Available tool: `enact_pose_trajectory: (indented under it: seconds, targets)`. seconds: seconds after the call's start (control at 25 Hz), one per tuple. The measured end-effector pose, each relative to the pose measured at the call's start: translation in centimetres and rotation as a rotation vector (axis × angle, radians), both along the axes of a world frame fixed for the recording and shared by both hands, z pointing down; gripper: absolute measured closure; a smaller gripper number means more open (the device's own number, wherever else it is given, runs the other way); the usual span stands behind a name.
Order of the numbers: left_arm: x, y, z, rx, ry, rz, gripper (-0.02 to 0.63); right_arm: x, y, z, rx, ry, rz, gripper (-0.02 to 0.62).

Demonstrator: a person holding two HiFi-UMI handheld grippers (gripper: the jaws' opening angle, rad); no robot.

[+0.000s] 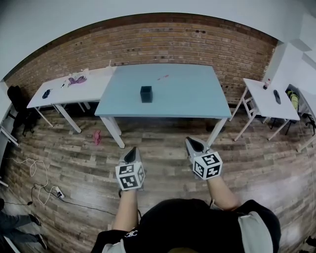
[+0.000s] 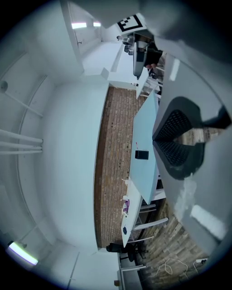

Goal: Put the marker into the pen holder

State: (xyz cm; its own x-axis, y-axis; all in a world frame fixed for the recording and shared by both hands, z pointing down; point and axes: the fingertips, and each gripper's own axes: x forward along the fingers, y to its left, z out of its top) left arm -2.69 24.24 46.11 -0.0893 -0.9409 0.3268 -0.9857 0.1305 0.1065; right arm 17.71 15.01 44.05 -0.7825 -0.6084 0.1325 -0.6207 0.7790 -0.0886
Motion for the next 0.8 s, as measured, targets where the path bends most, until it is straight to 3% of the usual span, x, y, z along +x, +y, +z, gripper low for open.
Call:
enact_pose_trajectory:
  seconds: [0.4, 0.8]
  targets:
    - [-2.7, 1.2, 0.8, -0.002, 0.020, 0.001, 0.601, -1.6, 1.8, 1.3, -0.014, 0.023, 0.008, 0.591]
    - [-2.6, -2.4, 0.9, 0.005, -0.015, 0.033, 0.601, -0.8, -0.9, 2.2, -0.003, 0.026, 0.015, 0.591]
